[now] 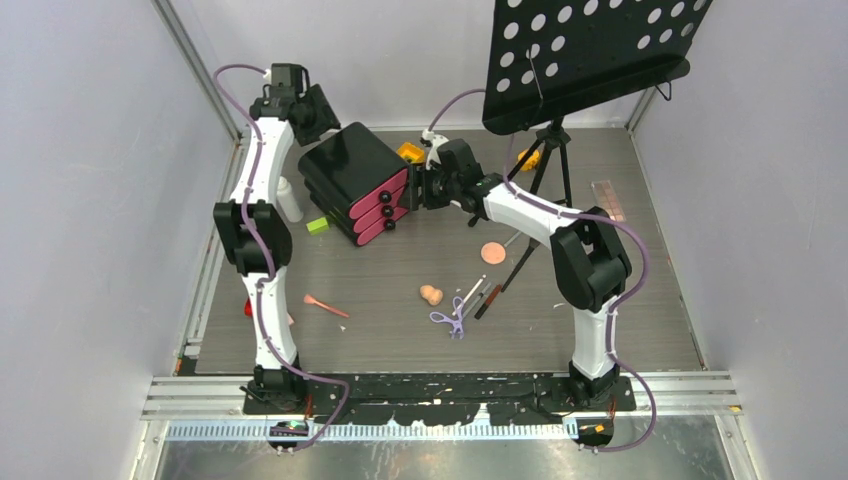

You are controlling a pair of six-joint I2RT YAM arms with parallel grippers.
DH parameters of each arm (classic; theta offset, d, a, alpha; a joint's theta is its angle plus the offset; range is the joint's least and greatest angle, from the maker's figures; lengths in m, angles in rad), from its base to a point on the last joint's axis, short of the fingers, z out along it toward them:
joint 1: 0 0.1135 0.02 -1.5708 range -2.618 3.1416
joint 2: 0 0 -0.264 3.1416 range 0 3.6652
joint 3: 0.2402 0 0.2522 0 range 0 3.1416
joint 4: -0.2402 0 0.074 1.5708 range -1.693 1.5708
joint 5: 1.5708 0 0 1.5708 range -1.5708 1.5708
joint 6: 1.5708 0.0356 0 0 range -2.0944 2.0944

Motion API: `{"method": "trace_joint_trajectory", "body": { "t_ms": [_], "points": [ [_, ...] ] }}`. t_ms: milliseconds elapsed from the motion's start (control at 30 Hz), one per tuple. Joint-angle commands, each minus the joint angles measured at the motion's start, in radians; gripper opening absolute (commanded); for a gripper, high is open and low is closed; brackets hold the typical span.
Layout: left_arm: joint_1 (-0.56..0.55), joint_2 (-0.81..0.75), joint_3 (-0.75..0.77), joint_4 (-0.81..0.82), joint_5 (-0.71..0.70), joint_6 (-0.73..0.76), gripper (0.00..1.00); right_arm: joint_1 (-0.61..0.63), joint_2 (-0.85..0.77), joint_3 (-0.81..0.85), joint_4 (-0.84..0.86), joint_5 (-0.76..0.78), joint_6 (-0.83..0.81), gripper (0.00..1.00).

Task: Organize the makeup
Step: Open the drawer in the storage box.

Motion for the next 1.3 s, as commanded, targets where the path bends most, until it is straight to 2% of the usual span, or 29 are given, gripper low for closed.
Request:
{"method": "trace_joint_trajectory", "body": {
  "t_ms": [0,433,800,1067,1267],
  "points": [
    [0.008,-0.089,0.056,-0.020,0.007,-0.016,0.61,-0.001,0.002,0.032,0.073,-0.020,-0.054,0.63],
    [0.010,-0.171,0.014,-0.056,0.072,-0.090,0.61,0.031,0.047,0.013,0.100,0.021,-0.143,0.62],
    [0.012,-0.200,-0.019,-0.066,0.112,-0.129,0.60,0.060,0.047,-0.009,0.210,0.019,-0.117,0.61],
    [0.015,-0.204,-0.021,-0.070,0.126,-0.123,0.59,0.073,0.080,-0.013,0.287,0.036,-0.087,0.53],
    [0.022,-0.202,-0.022,-0.073,0.144,-0.121,0.58,0.095,0.093,-0.026,0.337,0.031,-0.068,0.51]
  ]
}}
